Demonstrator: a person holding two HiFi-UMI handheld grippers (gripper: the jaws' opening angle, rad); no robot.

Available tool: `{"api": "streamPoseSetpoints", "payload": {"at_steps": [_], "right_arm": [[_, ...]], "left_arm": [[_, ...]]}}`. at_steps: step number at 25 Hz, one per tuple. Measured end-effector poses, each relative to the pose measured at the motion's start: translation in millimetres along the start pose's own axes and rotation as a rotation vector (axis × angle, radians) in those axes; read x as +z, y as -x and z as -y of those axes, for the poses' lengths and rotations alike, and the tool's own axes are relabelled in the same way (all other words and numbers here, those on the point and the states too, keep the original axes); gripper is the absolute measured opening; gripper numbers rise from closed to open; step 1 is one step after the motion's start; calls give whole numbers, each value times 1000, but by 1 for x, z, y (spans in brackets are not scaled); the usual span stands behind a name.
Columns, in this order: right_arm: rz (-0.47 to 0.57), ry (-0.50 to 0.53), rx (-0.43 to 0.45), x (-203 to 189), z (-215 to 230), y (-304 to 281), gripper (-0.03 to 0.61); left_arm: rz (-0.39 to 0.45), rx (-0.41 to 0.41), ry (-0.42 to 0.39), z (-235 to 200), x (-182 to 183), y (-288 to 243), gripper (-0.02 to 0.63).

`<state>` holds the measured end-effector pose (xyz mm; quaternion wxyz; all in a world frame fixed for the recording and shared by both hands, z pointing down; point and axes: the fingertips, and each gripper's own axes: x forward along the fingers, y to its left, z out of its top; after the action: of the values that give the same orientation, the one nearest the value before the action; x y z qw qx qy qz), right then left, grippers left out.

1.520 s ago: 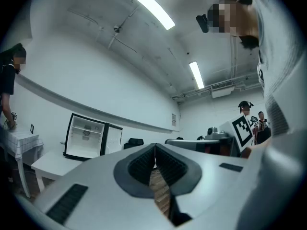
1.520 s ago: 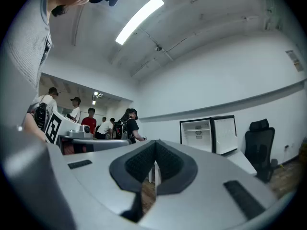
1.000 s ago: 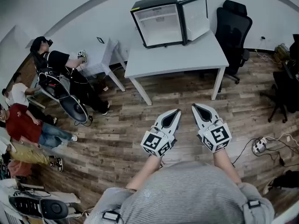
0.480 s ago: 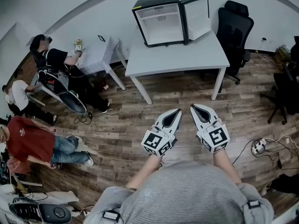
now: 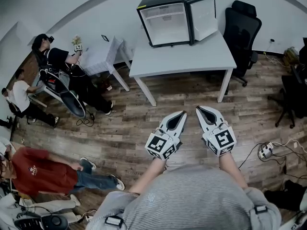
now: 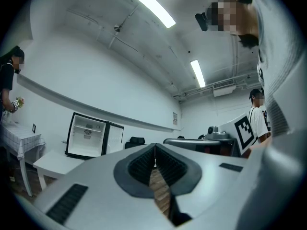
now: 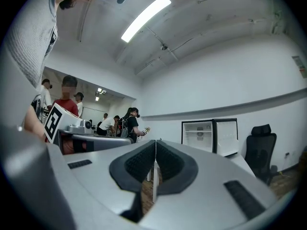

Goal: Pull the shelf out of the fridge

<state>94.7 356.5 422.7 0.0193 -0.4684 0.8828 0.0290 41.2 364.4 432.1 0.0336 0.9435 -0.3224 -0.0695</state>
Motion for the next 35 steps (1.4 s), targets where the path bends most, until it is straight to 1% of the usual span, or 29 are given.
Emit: {"api": "streamPoseSetpoints", "payload": {"at_steps": [14, 22, 27, 31, 35], "right_arm": [[5, -31, -25, -4, 11, 11, 14], [-3, -22, -28, -3, 21, 6, 14], [-8, -25, -42, -10, 27, 13, 14], [-19, -39, -60, -17, 37, 8, 14], [-20, -38, -72, -20, 48, -6, 14]], "left_arm": [[-7, 6, -4, 8, -5, 0, 12], [-9, 7, -3, 3, -2, -12, 12], [-16, 6, -3, 5, -10, -15, 12], [-27, 0, 1, -3, -14, -22, 12], [-23, -1, 3, -21, -14, -32, 12]]}}
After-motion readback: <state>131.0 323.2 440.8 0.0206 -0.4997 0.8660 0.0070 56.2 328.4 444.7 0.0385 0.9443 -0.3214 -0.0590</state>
